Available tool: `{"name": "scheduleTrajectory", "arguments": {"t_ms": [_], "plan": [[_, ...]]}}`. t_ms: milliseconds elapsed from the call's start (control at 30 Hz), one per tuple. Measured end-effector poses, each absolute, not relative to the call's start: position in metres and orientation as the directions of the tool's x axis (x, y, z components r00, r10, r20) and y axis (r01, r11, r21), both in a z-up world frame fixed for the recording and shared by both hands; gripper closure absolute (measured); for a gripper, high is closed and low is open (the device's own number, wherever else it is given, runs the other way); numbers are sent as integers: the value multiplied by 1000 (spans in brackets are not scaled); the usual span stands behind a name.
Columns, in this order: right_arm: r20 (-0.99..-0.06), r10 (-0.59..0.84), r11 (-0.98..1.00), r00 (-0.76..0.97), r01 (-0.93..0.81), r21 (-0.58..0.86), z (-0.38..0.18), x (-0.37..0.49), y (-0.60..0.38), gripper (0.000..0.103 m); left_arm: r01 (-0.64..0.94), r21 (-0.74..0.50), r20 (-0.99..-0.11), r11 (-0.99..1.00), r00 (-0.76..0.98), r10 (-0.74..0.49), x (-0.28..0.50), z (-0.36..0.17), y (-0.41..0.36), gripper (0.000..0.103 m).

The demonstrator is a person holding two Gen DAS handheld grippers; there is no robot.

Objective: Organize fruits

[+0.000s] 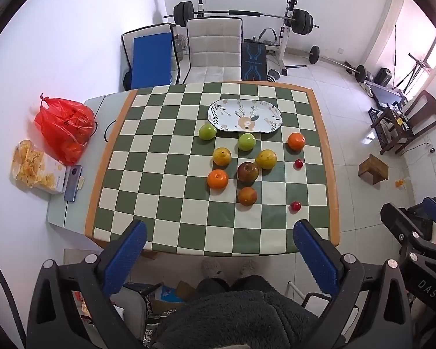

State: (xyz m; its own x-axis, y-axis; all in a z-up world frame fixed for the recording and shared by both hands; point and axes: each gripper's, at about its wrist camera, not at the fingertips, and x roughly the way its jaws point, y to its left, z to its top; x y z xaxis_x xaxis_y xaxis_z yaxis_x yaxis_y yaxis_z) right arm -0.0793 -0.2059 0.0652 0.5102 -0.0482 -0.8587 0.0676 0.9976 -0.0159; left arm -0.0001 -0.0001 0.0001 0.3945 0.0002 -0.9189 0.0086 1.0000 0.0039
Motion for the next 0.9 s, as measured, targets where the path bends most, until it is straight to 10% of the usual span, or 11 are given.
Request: {"name": "scheduleTrajectory", "arguments": {"t_ms": [900], "plan": [[-856, -47, 997, 514, 76, -9, 69, -80, -209, 0, 11, 4, -919, 1000, 394, -1, 0, 1, -1, 0]]}}
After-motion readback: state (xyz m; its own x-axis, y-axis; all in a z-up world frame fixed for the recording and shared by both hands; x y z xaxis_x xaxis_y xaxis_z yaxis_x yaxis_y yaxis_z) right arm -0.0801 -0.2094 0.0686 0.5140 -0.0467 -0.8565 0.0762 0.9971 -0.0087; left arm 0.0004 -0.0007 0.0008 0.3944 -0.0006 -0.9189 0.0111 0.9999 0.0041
